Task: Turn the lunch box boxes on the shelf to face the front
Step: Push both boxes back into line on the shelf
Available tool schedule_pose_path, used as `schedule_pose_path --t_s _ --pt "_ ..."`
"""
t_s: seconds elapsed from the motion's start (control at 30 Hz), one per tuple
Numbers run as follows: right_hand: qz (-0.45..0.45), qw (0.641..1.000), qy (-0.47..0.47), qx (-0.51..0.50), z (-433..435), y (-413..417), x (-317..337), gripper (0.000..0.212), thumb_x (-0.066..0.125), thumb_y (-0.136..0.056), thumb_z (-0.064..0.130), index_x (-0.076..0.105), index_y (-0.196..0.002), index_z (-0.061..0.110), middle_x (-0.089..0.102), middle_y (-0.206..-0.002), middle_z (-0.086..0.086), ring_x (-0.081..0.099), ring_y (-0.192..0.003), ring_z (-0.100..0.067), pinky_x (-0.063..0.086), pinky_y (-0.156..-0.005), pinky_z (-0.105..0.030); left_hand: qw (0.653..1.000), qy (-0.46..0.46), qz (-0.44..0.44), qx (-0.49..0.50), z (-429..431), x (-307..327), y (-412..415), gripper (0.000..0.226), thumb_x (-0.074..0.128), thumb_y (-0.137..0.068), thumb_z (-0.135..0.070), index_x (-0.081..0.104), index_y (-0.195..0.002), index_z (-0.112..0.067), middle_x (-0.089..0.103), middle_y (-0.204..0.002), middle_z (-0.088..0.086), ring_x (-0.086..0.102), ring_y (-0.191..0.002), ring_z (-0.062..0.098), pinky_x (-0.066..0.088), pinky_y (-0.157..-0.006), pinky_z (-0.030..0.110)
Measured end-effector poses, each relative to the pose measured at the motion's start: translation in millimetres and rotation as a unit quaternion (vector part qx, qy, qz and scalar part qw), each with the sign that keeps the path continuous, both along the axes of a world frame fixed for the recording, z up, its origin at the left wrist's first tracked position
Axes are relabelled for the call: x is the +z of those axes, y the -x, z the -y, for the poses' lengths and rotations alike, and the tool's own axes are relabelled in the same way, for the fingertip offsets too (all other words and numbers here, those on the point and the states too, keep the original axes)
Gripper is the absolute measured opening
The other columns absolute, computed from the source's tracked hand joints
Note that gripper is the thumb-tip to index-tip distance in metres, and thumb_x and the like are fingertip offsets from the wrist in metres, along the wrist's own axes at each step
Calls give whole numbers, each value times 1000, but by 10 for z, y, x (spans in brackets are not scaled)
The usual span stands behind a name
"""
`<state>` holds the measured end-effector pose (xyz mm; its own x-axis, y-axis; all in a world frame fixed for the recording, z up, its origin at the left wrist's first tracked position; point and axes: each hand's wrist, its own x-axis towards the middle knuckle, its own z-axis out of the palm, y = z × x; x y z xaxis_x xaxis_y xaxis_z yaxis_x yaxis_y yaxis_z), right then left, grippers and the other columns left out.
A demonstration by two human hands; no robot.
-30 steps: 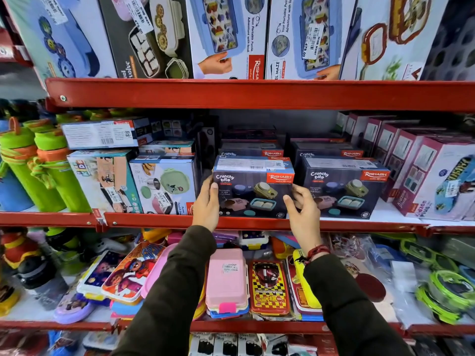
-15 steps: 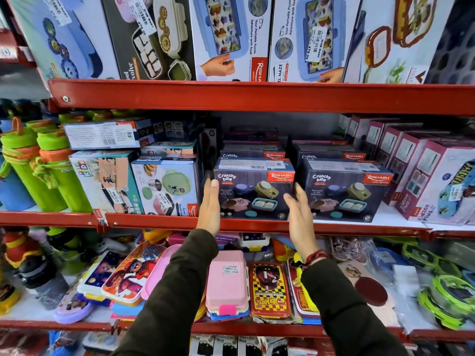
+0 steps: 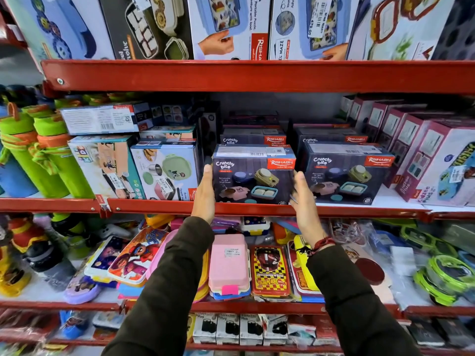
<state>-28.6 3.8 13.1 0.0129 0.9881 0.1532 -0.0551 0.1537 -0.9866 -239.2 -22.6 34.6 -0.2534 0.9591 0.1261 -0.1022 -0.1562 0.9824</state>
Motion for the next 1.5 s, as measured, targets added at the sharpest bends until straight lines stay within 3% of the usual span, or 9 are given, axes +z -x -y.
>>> schedule_pose_path --t_s 0.17,0.3,0.53,0.67,0.77,0.97,1.1,1.23,1.5 --pt "22 999 -41 -18 26 -5 -15 90 35 -80 87 35 -156 39 38 -165 11 35 -152 -11 25 -129 -48 998 -13 -52 34 1 -91 -32 94 37 -82 -91 38 -156 -33 46 -161 -3 41 -150 15 27 -129 46" --pt "-23 991 -99 -89 106 -105 -75 59 40 -86 74 45 -139 49 51 -150 7 47 -142 -15 36 -123 -45 987 -79 -33 139 154 -125 -322 58 45 -105 -49 37 -157 -24 44 -161 0 41 -147 12 30 -127 38" --pt "-60 968 -154 -188 107 -677 -99 36 45 -93 60 56 -123 44 62 -134 2 59 -129 -19 45 -116 -45 931 -144 -29 335 159 -279 -784 55 46 -97 -40 46 -147 -17 44 -150 5 40 -140 21 27 -116 23" --pt "-63 955 -173 -231 69 -1110 -83 26 47 -97 53 59 -118 43 65 -128 11 61 -123 -15 49 -111 -47 931 -212 -51 292 205 -235 -1369 38 45 -100 -26 53 -137 -21 52 -123 -21 50 -116 18 39 -107 32" --pt "-73 947 -178 -258 14 -1437 -45 29 48 -98 47 59 -120 32 63 -126 9 59 -119 -11 47 -111 -45 958 -217 -77 173 155 -206 -1897 42 45 -101 -33 52 -141 -21 54 -138 -8 52 -128 14 42 -112 35" --pt "-46 972 -107 -206 -156 -1903 88 41 40 -109 35 46 -147 20 44 -151 0 46 -129 2 32 -99 3 990 -102 -81 50 -44 -77 -2522 57 39 -110 -33 19 -163 -24 16 -171 -4 17 -155 3 13 -123 22" --pt "-18 990 -33 -135 -269 -2012 114 87 29 -90 76 33 -159 23 35 -165 6 31 -154 -14 20 -130 -43 997 -35 -9 67 -172 -41 -2587 71 33 -104 -60 18 -163 -25 13 -174 -3 9 -162 14 7 -133 40" --pt "-38 994 -10 -98 -280 -2100 131 94 27 -87 80 38 -158 20 41 -164 3 35 -153 -17 23 -129 -42 998 -10 46 35 -548 -398 -2375 99 40 -72 -99 43 -152 -41 43 -163 -10 38 -152 15 23 -130 50" --pt "-33 995 -18 -91 -269 -2341 63 60 20 -107 57 54 -145 25 57 -141 5 51 -135 -17 37 -120 -46 996 -47 -15 71 -111 -143 -2522 74 34 -85 -77 43 -150 -41 44 -159 -9 38 -149 9 25 -130 43"
